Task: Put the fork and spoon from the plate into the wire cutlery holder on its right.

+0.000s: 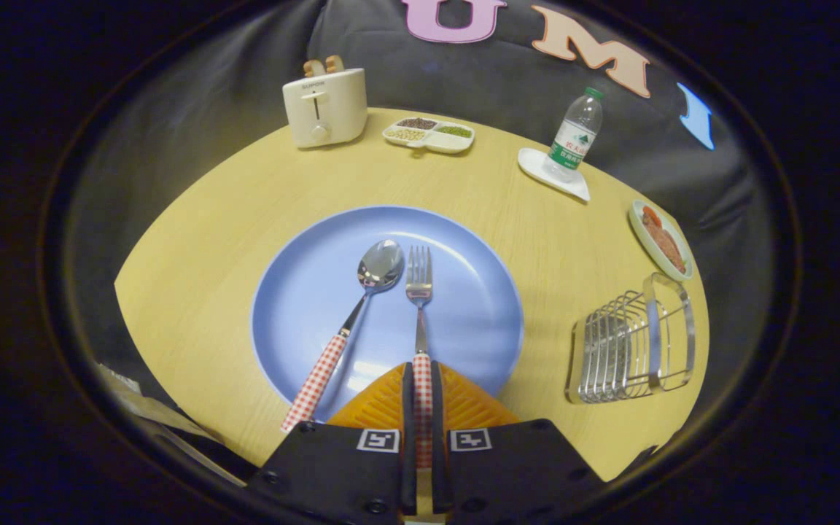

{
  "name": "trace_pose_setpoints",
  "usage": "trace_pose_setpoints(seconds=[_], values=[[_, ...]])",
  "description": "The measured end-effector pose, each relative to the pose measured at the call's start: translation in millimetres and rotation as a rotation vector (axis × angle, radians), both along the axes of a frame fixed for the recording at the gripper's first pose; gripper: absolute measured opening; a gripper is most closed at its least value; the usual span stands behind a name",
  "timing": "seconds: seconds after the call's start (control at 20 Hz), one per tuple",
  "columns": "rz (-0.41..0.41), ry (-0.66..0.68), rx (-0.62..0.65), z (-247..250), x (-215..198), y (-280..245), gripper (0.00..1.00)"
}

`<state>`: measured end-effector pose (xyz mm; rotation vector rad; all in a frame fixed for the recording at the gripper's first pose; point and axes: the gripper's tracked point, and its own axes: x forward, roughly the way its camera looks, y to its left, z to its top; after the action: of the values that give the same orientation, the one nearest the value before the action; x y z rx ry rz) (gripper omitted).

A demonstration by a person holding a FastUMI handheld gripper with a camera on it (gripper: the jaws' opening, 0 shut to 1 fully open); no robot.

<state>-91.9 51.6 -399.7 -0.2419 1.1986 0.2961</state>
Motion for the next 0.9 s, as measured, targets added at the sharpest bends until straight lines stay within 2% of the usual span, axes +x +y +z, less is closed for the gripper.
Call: trace_pose_setpoints(seconds=[0.55, 0.9], values=[[0.031, 0.015, 0.027, 49, 30, -30, 0.11], [0.026, 0.044, -0.026, 85, 55, -82, 0.11]])
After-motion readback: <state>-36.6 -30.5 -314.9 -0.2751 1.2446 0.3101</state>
